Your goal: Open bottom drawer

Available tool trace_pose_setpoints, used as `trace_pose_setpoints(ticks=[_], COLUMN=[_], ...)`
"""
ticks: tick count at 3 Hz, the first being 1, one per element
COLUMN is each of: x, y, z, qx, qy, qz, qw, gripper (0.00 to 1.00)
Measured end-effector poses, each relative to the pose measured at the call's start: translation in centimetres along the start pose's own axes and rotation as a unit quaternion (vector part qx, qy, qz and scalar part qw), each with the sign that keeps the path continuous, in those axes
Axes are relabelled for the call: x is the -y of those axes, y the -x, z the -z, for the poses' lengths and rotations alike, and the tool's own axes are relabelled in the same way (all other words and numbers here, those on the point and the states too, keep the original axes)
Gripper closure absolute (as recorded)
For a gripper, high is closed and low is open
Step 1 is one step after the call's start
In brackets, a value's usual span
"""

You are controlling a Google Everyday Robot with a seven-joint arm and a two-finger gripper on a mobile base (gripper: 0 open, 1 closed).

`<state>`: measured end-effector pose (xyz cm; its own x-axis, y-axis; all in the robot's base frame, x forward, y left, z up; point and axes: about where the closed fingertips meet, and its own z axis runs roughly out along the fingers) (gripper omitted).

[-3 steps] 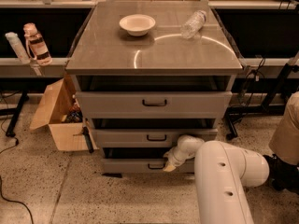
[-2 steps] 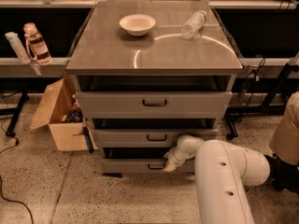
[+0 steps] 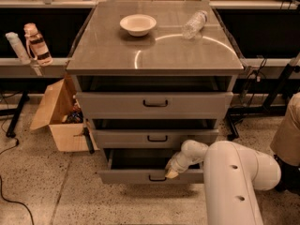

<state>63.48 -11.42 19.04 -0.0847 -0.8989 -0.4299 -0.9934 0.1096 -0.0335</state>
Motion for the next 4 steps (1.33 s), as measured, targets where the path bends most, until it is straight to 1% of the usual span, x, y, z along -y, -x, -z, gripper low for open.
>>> trace_pose_setpoints(ticks=[1,3,4], x=[-2.05,-2.05,-2.06], y=[-0.87,-0.87,-0.87], z=[0.80,0.79,0.79], qx=[-0.001,-0.001,-0.001], qy=[0.006,0.006,0.006], qz=[-0.018,-0.018,-0.018], qw=[0.9998,0.9998,0.9998], gripper=[0.97,0.51,0.20])
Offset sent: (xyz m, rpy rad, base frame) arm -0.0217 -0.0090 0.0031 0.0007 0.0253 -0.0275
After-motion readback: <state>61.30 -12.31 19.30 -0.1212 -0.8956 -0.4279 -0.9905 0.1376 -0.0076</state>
